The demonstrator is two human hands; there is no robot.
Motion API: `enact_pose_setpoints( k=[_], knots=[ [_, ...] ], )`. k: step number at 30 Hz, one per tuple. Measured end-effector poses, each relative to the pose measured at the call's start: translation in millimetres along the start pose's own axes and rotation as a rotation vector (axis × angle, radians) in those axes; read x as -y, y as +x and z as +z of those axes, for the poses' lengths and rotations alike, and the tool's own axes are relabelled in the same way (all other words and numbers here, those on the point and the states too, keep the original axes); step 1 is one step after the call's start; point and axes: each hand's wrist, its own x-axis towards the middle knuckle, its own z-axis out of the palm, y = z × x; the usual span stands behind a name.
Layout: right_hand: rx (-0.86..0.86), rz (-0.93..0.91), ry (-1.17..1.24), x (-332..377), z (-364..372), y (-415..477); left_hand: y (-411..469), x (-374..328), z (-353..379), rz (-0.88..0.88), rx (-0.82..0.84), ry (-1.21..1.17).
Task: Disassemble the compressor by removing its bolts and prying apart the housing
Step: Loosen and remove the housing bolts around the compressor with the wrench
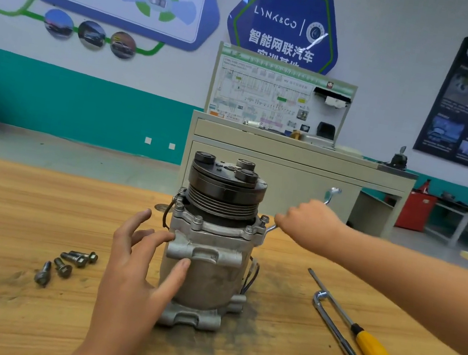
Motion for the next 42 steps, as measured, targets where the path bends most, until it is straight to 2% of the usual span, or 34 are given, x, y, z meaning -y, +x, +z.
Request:
enact_pose_setpoints(
  k=[5, 8, 11, 15, 19, 27, 36, 42],
  knots=[
    [-0.098, 0.227, 0.322, 2, 42, -5, 2, -3, 2, 0.041, 0.021, 0.017],
    [-0.198, 0.361, 0.666, -3, 46, -25, 0, -3, 3, 0.018, 0.027, 0.014],
    [-0.269, 0.302, 0.838, -1, 30, -50, -1, -1, 4, 0.053, 0.016, 0.032],
    [-0.203, 0.207, 0.706, 10, 3, -69, -3, -2, 4, 0.045, 0.009, 0.015],
    [-0.147, 0.189, 0.416, 11, -20, -70, -5, -3, 2, 0.046, 0.018, 0.014],
    [0.011, 0.148, 0.163, 17, -56, -68, -6, -6, 2, 0.038, 0.022, 0.006],
    [0.018, -0.001, 0.071, -12, -45, -53, -5, -5, 2, 0.027, 0.028, -0.014],
    [-0.152, 0.076, 0.175, -10, -14, -8, -4, -2, 2, 0.025, 0.041, -0.005]
  ],
)
